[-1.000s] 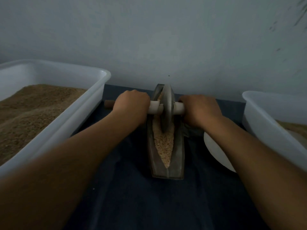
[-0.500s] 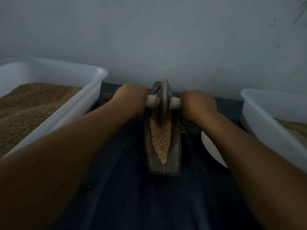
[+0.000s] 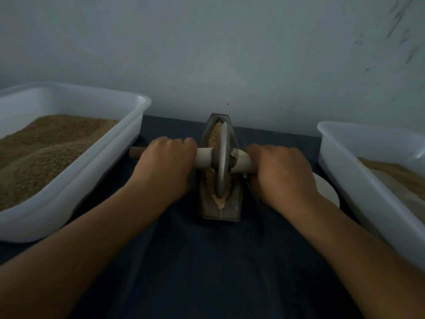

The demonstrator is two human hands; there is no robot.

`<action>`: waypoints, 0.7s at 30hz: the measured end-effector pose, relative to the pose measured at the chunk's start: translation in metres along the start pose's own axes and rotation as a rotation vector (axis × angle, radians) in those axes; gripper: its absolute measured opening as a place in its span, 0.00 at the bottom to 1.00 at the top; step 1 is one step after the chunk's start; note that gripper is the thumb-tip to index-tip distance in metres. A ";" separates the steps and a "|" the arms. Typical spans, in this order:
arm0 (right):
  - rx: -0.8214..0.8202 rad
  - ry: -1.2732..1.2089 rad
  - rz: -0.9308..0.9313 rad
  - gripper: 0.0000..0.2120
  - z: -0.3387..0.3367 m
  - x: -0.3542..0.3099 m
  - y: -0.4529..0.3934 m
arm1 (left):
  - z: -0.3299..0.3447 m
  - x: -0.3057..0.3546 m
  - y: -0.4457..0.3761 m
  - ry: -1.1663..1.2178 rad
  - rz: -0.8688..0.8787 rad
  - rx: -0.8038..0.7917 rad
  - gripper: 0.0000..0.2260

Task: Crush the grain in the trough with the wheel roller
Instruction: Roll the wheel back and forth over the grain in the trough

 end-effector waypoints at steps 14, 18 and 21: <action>-0.165 0.027 0.082 0.09 0.050 0.023 -0.056 | 0.035 -0.013 -0.059 -0.029 -0.001 -0.085 0.19; -0.300 0.011 0.156 0.10 0.076 0.038 -0.083 | 0.042 -0.019 -0.088 -0.018 -0.006 -0.101 0.18; -0.445 -0.005 0.165 0.13 0.095 0.046 -0.100 | 0.045 -0.022 -0.104 0.000 -0.032 -0.108 0.18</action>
Point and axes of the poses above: each hand's wrist, its own y-axis away from the middle knuckle, its own z-axis out of the palm, x = y × z, the point moved 8 cm from there along -y, towards the middle knuckle, and after that the axes turned 1 degree about y, right-handed, at the moved point
